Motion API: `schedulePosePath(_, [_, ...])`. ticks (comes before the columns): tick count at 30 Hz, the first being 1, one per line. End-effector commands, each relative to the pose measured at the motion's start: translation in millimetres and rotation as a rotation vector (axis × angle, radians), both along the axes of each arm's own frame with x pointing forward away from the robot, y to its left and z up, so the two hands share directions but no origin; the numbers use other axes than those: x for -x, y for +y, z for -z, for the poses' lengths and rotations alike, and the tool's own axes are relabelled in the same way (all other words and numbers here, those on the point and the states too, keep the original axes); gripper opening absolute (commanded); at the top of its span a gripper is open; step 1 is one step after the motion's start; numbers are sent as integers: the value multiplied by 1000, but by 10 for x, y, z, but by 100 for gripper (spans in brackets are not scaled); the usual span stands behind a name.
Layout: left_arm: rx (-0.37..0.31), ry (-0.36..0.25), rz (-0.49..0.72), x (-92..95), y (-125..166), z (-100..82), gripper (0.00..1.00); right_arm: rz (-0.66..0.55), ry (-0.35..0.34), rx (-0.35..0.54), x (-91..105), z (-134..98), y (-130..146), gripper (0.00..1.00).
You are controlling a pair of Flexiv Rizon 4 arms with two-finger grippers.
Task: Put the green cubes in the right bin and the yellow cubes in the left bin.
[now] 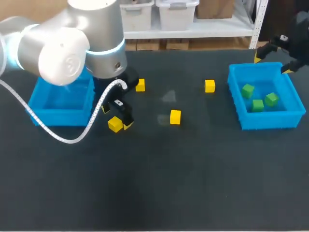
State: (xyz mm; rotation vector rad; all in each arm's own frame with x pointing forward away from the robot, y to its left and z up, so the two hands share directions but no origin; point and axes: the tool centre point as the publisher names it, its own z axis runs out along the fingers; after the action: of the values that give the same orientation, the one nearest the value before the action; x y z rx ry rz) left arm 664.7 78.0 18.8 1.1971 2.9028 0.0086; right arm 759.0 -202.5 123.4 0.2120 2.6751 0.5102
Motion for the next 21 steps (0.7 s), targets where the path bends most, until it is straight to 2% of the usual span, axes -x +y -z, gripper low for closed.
schedulePosePath(1, [-24, 23, -4, -56, -25, 52, 100, 119, -275, 28, 61, -4, 4, 100])
schedulePosePath(21, [-63, 120, -21, -56, -23, 219, 100, 119, -275, 28, 61, -4, 4, 100])
